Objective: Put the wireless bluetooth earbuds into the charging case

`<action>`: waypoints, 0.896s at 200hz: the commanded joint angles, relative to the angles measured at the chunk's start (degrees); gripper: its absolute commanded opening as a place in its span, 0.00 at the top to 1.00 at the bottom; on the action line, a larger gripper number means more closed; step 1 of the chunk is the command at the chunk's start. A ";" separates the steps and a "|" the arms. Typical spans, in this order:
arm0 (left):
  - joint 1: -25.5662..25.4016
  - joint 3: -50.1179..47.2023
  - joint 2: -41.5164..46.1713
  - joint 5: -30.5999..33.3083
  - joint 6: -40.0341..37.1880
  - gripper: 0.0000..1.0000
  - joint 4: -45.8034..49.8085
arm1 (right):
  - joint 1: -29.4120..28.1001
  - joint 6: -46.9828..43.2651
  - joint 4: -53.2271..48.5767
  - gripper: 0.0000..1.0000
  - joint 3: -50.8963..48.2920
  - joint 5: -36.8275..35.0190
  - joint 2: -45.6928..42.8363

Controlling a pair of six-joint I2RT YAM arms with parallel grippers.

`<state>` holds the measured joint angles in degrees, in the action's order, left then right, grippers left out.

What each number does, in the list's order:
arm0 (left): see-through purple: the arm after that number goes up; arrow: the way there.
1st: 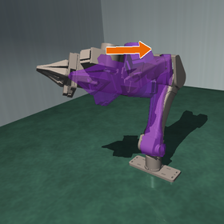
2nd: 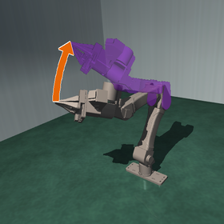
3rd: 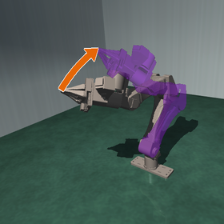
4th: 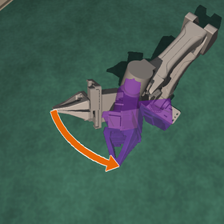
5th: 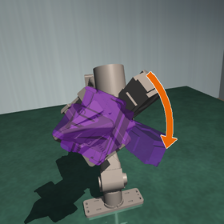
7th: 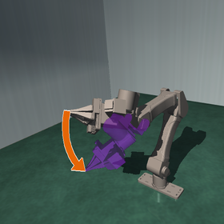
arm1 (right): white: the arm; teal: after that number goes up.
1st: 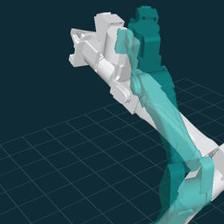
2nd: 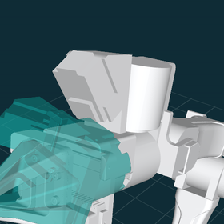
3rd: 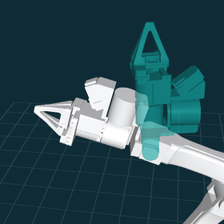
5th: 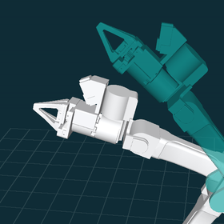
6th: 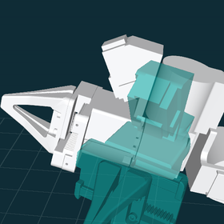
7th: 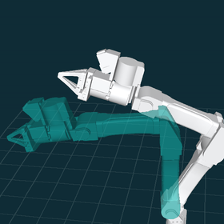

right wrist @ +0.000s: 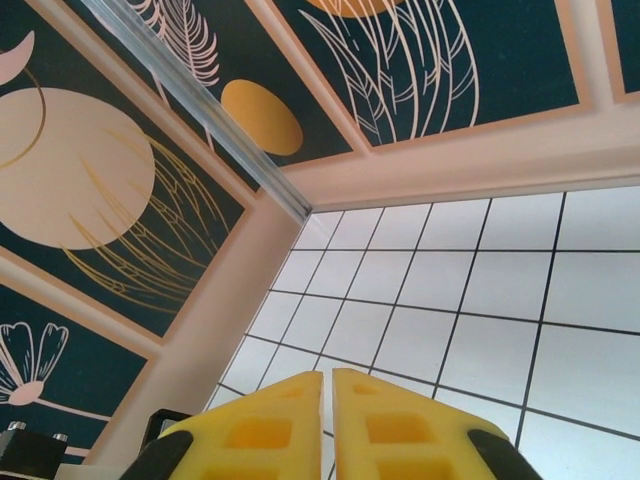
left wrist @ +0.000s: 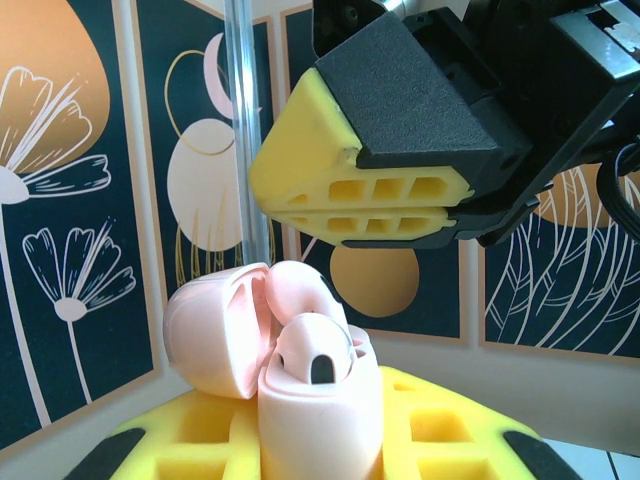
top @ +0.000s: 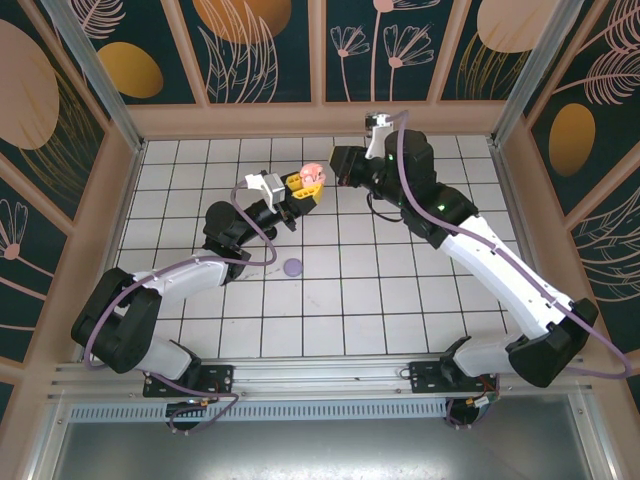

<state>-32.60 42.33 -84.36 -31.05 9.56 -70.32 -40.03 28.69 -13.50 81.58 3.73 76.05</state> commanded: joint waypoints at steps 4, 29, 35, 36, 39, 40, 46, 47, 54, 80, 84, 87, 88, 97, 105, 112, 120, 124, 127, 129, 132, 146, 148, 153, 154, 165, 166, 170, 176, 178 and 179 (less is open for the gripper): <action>-0.39 0.92 1.04 -0.91 0.98 1.00 -2.89 | 0.22 0.67 1.46 0.91 -0.88 3.36 1.05; -0.38 1.05 1.04 -0.89 0.98 1.00 -2.79 | 0.05 0.84 1.55 0.92 -0.77 4.91 1.77; -0.39 1.09 1.04 -0.83 0.98 1.00 -2.80 | -0.08 0.84 1.38 0.93 -0.72 5.10 1.90; -0.42 1.09 1.04 -0.84 0.98 1.00 -2.80 | -0.11 0.84 1.33 0.93 -0.72 5.17 1.95; -0.40 1.09 1.04 -0.82 0.98 1.00 -2.80 | -0.20 0.84 1.29 0.93 -0.72 5.22 1.92; -0.38 1.09 1.04 -0.80 0.98 1.00 -2.80 | -0.21 0.84 1.28 0.93 -0.72 5.27 1.96; -0.43 1.14 1.04 -0.81 0.98 1.00 -2.80 | -0.36 0.80 1.19 0.93 -0.72 5.39 2.08; -0.39 1.16 1.04 -0.83 0.98 1.00 -2.80 | -0.43 0.82 1.15 0.93 -0.72 5.40 2.08; -0.40 1.19 0.97 -0.77 0.98 1.00 -2.80 | -0.66 0.84 0.98 0.93 -0.67 5.49 2.12; -0.40 1.26 0.93 -0.73 0.98 1.00 -2.80 | -2.15 0.76 0.19 0.94 -0.48 5.68 2.13; -0.38 1.27 0.90 -0.74 0.98 1.00 -2.80 | -2.35 0.76 0.02 0.94 -0.41 5.68 2.09; -0.44 1.31 0.87 -0.70 0.98 1.00 -2.80 | -2.54 0.76 -0.12 0.94 -0.41 5.68 2.08; -0.40 1.29 0.86 -0.69 0.98 1.00 -2.80 | -2.66 0.76 -0.12 0.94 -0.39 5.68 2.08; -0.37 1.27 0.95 -0.63 0.98 1.00 -2.80 | -3.14 0.76 -0.43 0.95 -0.46 5.68 1.99; -0.43 1.27 0.95 -0.62 0.92 1.00 -2.80 | -3.58 0.82 -0.73 0.95 -0.41 5.67 1.84; -0.39 1.27 0.95 -0.57 0.90 1.00 -2.79 | -3.91 0.84 -0.98 0.95 -0.42 5.62 1.69; -0.42 1.27 0.95 -0.49 0.90 1.00 -2.71 | -4.25 0.89 -1.25 0.95 -0.49 5.51 1.55; -0.44 1.27 0.95 -0.48 0.90 1.00 -2.71 | -4.41 0.93 -1.42 0.95 -0.48 5.59 1.41; -0.41 1.27 0.95 -0.55 0.83 1.00 -2.71 | -4.50 0.98 -1.44 0.95 -0.54 5.60 1.26; -0.35 1.31 0.99 -0.52 0.81 1.00 -2.71 | -4.57 1.01 -1.44 0.95 -0.61 5.64 1.22; -0.41 1.27 1.03 -0.44 0.81 1.00 -2.71 | -4.68 1.02 -1.51 0.95 -0.71 5.67 1.13; -0.41 1.27 1.04 -0.44 0.66 1.00 -2.63 | -5.03 1.33 -1.75 0.95 -0.81 6.06 0.78; -0.39 1.27 1.04 -0.36 0.64 1.00 -2.56 | -5.05 1.36 -1.78 0.95 -0.81 6.10 0.70; -0.44 1.28 1.04 -0.34 0.59 1.00 -2.49 | -5.21 1.37 -1.93 0.95 -0.81 6.12 0.57; -0.40 1.27 1.04 -0.33 0.61 1.00 -2.47 | -5.22 1.37 -1.95 0.95 -0.81 6.12 0.53; -0.39 1.24 1.04 -0.41 0.54 1.00 -2.49 | -5.41 1.51 -2.07 0.95 -0.90 6.04 0.18; -0.42 1.26 1.04 -0.41 0.54 1.00 -2.51 | -5.41 1.53 -2.07 0.95 -0.90 6.03 0.16; -0.40 1.25 1.04 -0.40 0.55 1.00 -2.45 | -5.40 1.61 -2.06 0.95 -0.92 6.03 -0.05; -0.44 1.28 1.04 -0.29 0.55 1.00 -2.45 | -5.49 1.76 -2.06 0.95 -1.05 5.99 -0.37; -0.36 1.27 1.04 -0.25 0.55 1.00 -2.45 | -5.54 1.80 -2.06 0.95 -1.05 6.02 -0.48; -0.36 1.27 1.04 -0.29 0.55 1.00 -2.45 | -5.52 1.80 -2.02 0.95 -1.06 6.02 -0.52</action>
<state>-32.60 42.33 -84.36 -31.07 9.74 -70.46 -43.09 29.19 -13.56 81.58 5.69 77.32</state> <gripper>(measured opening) 0.222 0.053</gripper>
